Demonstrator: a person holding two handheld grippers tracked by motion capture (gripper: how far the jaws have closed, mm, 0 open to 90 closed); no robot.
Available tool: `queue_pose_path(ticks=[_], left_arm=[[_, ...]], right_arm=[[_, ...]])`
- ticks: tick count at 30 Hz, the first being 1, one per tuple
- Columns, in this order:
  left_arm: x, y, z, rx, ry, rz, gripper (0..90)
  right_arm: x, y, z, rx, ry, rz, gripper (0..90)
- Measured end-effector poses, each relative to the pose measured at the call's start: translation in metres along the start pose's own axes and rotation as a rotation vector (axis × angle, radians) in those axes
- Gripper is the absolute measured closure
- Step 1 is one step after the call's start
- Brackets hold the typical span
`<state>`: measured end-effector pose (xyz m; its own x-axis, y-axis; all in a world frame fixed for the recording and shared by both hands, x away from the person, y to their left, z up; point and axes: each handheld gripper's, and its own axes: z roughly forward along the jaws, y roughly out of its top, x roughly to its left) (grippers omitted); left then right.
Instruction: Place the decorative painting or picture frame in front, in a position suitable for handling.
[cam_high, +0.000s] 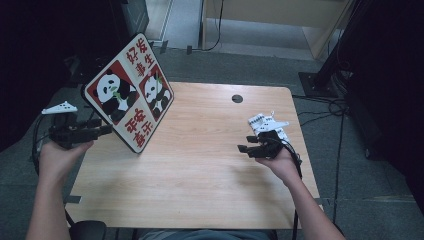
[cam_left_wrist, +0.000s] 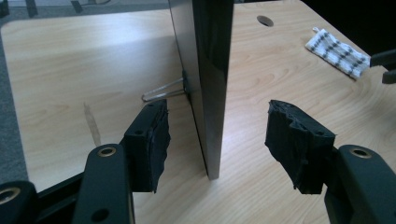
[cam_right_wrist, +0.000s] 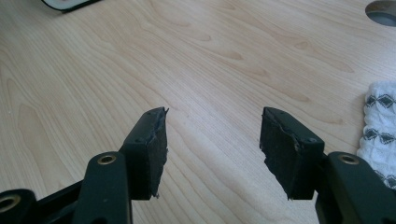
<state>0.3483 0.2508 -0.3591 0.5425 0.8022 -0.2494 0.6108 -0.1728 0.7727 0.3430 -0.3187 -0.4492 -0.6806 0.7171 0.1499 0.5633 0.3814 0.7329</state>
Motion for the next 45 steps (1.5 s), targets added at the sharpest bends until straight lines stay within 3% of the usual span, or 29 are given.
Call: queue_pose_path(ticks=[5,9,13,16,23,30,35,45], left_arm=[[0.002,0.021,-0.001,0.003,0.001,0.003,39.5],[0.000,0.036,-0.003,0.004,0.025,0.008,39.5],[0.001,0.052,-0.005,0.010,0.012,0.012,39.3],[0.003,0.063,-0.006,0.009,0.006,-0.011,39.6],[0.002,0.092,-0.004,0.066,0.033,0.030,39.8],[0.008,0.122,-0.005,0.091,0.034,0.013,40.7],[0.012,0.139,0.001,0.124,0.042,0.028,40.8],[0.023,0.167,0.020,0.158,0.039,0.012,43.0]], right_arm=[[0.000,-0.001,0.000,0.009,-0.005,-0.005,42.9],[0.000,-0.001,0.000,0.011,-0.007,-0.014,42.8],[0.000,-0.001,0.000,0.013,-0.006,-0.014,42.9],[0.000,-0.002,0.001,0.020,-0.010,-0.020,42.6],[-0.001,-0.002,0.001,0.027,-0.011,-0.025,42.2],[0.000,-0.003,0.003,0.040,-0.009,-0.030,41.9],[0.000,-0.003,0.004,0.049,-0.014,-0.039,41.7],[-0.001,-0.004,0.003,0.060,-0.021,-0.030,41.4]])
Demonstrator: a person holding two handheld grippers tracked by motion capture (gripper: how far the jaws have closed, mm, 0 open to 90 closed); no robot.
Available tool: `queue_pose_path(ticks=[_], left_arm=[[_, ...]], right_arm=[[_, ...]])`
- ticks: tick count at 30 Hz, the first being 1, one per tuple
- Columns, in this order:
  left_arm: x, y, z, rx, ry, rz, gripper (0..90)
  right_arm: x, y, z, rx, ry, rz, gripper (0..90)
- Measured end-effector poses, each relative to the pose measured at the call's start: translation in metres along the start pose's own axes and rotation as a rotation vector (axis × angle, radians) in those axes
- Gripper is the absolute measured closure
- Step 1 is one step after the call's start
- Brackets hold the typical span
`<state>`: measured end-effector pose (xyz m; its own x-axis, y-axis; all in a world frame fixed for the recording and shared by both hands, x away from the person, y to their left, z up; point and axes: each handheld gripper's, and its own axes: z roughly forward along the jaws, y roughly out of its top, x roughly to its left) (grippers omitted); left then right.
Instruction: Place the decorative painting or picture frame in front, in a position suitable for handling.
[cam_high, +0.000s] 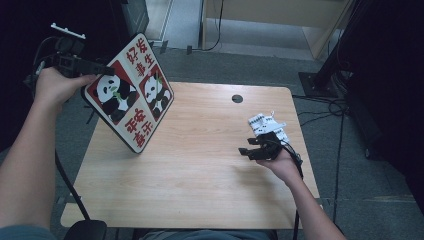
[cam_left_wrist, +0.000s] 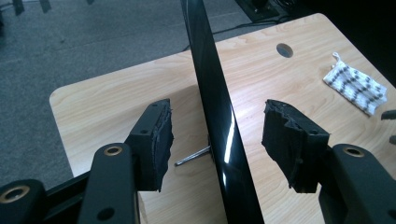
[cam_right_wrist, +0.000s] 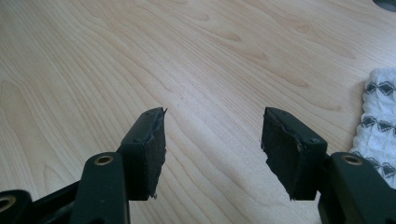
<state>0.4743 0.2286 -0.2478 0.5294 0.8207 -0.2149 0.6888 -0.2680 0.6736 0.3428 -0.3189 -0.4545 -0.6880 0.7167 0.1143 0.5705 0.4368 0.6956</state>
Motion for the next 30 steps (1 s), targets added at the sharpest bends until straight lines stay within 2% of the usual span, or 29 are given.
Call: queue_pose_path(ticks=[5,8,9,16,19,21,23,26,27,30], left_arm=[[0.003,0.013,0.008,0.013,0.005,-0.010,43.1],[0.008,0.016,0.010,0.005,-0.026,-0.040,44.2],[0.009,0.017,0.011,0.008,-0.023,-0.042,45.1],[0.012,0.021,0.019,0.055,-0.017,-0.044,49.5],[0.011,0.022,0.024,0.085,-0.030,-0.043,54.8],[0.011,0.024,0.024,0.087,-0.037,-0.036,63.0],[0.010,0.026,0.025,0.101,-0.040,-0.028,66.9],[0.007,0.031,0.030,0.152,-0.037,-0.018,71.5],[0.006,0.033,0.031,0.169,-0.024,-0.018,72.3],[0.005,0.037,0.035,0.220,-0.014,-0.030,76.4]], right_arm=[[-0.001,0.000,0.000,0.002,0.000,0.001,41.3],[0.000,0.000,-0.001,0.002,-0.004,-0.003,41.2],[-0.001,0.000,-0.002,-0.003,-0.006,-0.006,41.1],[-0.003,-0.003,-0.003,0.003,-0.016,-0.003,41.1],[-0.003,-0.003,-0.004,0.005,-0.019,-0.001,41.1],[-0.004,-0.003,-0.005,0.005,-0.026,-0.004,41.0],[-0.004,-0.004,-0.005,0.004,-0.027,-0.004,41.0],[-0.005,-0.004,-0.005,0.007,-0.031,0.002,41.0],[-0.005,-0.004,-0.005,0.009,-0.032,0.003,41.0],[-0.006,-0.003,-0.005,0.006,-0.036,0.003,41.0]])
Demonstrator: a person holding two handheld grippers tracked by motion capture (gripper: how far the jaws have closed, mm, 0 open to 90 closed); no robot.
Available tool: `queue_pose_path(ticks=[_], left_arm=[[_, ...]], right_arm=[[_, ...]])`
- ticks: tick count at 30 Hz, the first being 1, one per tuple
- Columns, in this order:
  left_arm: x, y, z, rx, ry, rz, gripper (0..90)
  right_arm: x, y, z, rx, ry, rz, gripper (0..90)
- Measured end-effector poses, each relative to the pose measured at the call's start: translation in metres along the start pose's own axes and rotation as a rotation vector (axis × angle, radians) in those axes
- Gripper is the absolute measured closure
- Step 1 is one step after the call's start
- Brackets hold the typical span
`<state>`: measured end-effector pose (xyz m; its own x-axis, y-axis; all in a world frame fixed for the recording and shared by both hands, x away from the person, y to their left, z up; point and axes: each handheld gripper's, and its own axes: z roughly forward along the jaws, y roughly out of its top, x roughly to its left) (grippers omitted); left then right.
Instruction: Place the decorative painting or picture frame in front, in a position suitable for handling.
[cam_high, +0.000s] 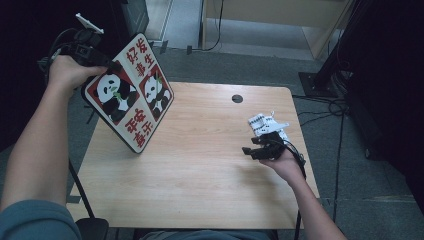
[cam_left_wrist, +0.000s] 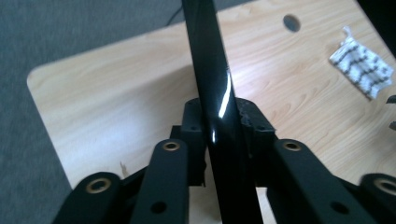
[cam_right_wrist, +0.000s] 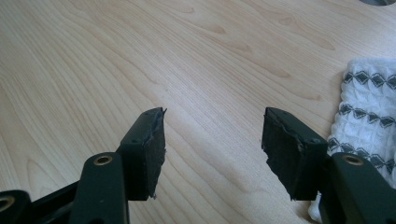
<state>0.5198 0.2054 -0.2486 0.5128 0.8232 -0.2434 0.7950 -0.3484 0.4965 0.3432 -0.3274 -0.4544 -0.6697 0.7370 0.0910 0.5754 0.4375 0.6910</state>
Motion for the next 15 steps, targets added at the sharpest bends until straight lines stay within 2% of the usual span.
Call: queue_pose_path(ticks=[4,7,11,15], left_arm=[[-0.001,0.003,-0.001,0.028,0.000,-0.053,78.8],[-0.005,0.006,-0.002,0.048,-0.003,-0.072,81.0],[-0.016,0.009,-0.002,0.058,0.016,-0.076,80.9],[-0.035,0.013,-0.004,0.079,0.047,-0.030,80.8]], right_arm=[[0.000,0.000,0.001,0.007,-0.002,-0.006,40.9],[-0.002,0.000,0.000,0.007,-0.006,-0.006,40.8],[-0.004,0.000,0.000,0.006,-0.011,0.004,40.8],[-0.005,-0.001,0.000,0.010,-0.015,0.013,40.7]])
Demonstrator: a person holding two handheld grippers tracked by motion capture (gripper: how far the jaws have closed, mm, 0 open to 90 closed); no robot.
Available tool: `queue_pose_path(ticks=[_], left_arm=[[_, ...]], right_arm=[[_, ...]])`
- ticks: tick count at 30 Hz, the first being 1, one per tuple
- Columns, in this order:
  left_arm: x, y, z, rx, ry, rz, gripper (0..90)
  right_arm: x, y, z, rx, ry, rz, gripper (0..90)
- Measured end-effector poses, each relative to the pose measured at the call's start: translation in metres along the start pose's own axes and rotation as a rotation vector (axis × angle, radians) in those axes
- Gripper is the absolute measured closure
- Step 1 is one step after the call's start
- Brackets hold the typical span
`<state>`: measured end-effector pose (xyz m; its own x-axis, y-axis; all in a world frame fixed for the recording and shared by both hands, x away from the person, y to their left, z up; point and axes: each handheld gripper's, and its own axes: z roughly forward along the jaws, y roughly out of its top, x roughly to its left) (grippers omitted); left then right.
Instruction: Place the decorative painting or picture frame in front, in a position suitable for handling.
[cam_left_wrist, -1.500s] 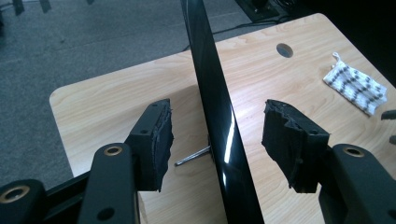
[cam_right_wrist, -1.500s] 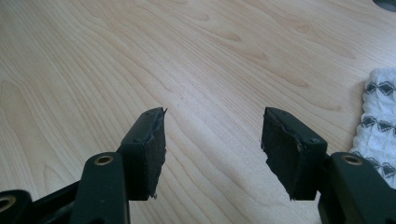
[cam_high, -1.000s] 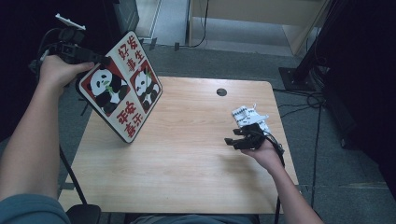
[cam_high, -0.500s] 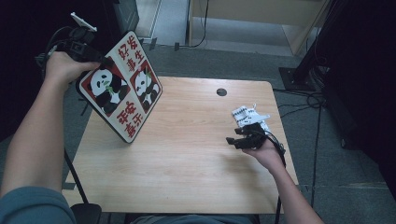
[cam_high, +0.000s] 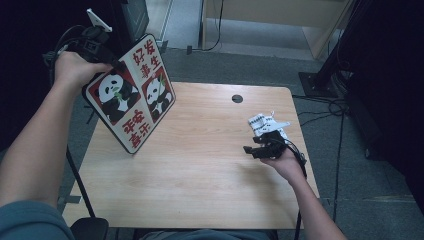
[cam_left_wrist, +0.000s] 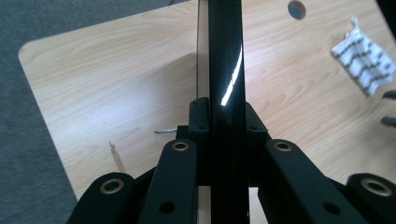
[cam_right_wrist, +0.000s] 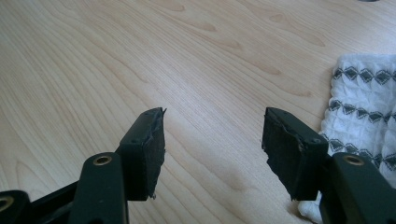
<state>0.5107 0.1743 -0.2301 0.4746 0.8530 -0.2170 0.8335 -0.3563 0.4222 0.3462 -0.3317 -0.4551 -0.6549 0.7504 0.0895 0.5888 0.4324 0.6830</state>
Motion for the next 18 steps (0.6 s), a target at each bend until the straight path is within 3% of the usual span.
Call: queue_pose_path(ticks=[5,9,14,15,18], left_arm=[[-0.027,0.000,-0.006,0.028,-0.030,0.021,80.7],[-0.056,-0.001,-0.008,0.031,-0.069,0.074,80.7],[-0.082,-0.001,0.000,0.021,-0.140,0.087,80.7],[-0.093,0.000,0.005,0.027,-0.155,0.103,80.7],[-0.102,-0.002,0.010,0.028,-0.169,0.109,80.6]], right_arm=[[-0.001,-0.001,-0.001,-0.006,-0.008,0.005,40.7],[-0.001,-0.001,-0.001,-0.006,-0.009,0.004,40.7],[0.001,0.000,0.000,-0.002,-0.008,-0.004,40.7],[0.001,0.000,0.000,-0.002,-0.009,-0.005,40.6],[0.001,0.000,0.000,0.000,-0.009,0.000,40.5]])
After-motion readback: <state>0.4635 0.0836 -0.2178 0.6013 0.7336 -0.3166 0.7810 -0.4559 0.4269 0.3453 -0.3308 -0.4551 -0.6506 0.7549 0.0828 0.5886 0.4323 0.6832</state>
